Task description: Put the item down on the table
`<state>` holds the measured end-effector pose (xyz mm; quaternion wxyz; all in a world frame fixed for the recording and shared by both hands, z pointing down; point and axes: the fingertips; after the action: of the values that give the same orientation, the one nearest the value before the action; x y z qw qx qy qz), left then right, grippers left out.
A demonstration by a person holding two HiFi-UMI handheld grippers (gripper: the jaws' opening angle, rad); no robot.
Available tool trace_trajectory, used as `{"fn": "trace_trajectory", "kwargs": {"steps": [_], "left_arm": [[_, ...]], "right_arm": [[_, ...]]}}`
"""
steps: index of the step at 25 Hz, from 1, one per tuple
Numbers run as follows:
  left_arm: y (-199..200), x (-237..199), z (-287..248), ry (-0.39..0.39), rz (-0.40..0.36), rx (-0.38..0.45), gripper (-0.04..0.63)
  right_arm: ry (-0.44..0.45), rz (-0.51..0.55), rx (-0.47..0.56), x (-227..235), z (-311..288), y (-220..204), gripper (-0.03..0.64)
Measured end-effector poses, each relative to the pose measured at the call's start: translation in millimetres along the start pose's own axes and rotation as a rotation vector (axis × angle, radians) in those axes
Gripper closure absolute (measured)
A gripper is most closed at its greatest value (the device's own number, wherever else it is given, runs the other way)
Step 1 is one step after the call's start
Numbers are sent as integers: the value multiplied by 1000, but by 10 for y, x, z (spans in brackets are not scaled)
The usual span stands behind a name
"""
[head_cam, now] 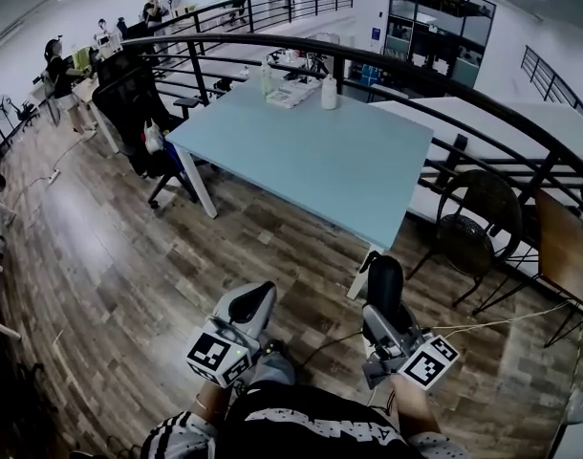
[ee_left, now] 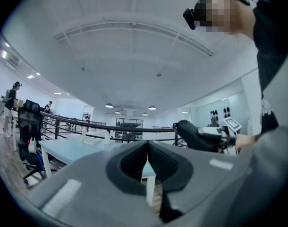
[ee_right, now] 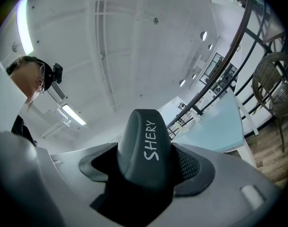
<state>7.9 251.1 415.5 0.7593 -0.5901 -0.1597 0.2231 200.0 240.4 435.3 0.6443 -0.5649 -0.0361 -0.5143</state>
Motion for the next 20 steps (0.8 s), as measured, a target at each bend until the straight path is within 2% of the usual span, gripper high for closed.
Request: {"fn": "trace_trajectory", "kwargs": {"steps": [9,20], "left_arm": [[32,-374,-198,16,19,2,595],[-38,-824,-614,-27,33,4,595]], "right_arm": [[13,-1,-29,49,-482,-37,259],[-27,10,-19,262,-964,-73,259]]}}
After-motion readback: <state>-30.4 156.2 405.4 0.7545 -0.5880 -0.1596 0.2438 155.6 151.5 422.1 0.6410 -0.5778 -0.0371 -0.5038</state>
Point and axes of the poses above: the fingertips, and each gripper's own axes: z backward along the fingers, x to its right, y out of its top, and after that the axes turned 15 degrees about x, right-handed
